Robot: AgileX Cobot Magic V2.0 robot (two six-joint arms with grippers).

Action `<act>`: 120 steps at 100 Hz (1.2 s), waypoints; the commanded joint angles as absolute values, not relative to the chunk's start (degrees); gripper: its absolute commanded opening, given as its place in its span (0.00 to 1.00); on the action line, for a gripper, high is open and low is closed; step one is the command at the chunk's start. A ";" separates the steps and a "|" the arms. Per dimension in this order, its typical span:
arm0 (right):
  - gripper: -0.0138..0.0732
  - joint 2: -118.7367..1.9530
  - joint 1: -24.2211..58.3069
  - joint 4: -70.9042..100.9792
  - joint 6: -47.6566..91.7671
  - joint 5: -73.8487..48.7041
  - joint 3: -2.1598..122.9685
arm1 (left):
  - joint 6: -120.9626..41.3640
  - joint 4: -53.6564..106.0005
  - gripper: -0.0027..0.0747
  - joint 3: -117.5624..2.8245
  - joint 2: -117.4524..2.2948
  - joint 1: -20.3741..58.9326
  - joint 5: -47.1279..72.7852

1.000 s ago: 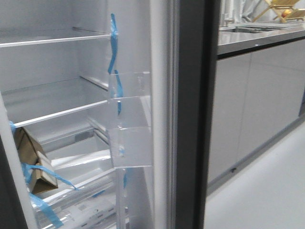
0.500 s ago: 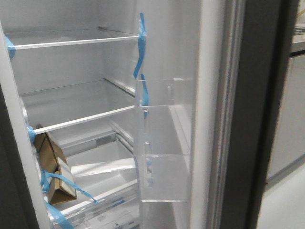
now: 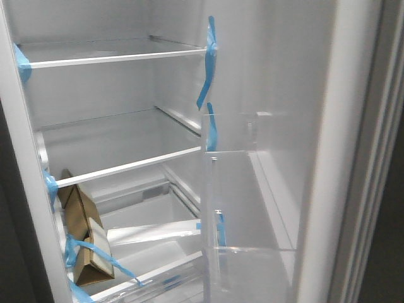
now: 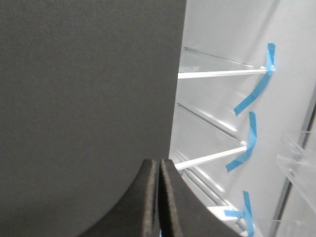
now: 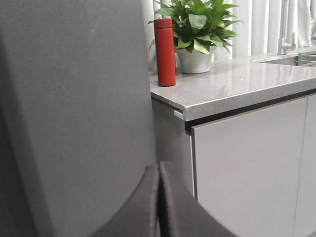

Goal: Close fridge door

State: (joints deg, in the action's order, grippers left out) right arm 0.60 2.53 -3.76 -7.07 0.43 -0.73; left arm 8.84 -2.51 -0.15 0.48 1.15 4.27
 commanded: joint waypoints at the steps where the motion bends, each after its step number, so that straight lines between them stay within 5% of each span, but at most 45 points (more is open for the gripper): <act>1: 0.08 1.69 2.29 -4.41 -6.67 4.81 -1.99 | 8.95 -2.15 0.01 2.15 1.67 1.24 -0.49; 94: 0.08 1.69 2.29 -4.30 -6.67 4.79 -1.99 | 8.95 -2.15 0.01 2.15 1.67 1.24 -0.49; 120: 0.08 -3.06 2.18 29.08 -7.29 5.09 8.06 | 8.95 -2.15 0.01 2.15 1.67 1.24 -0.49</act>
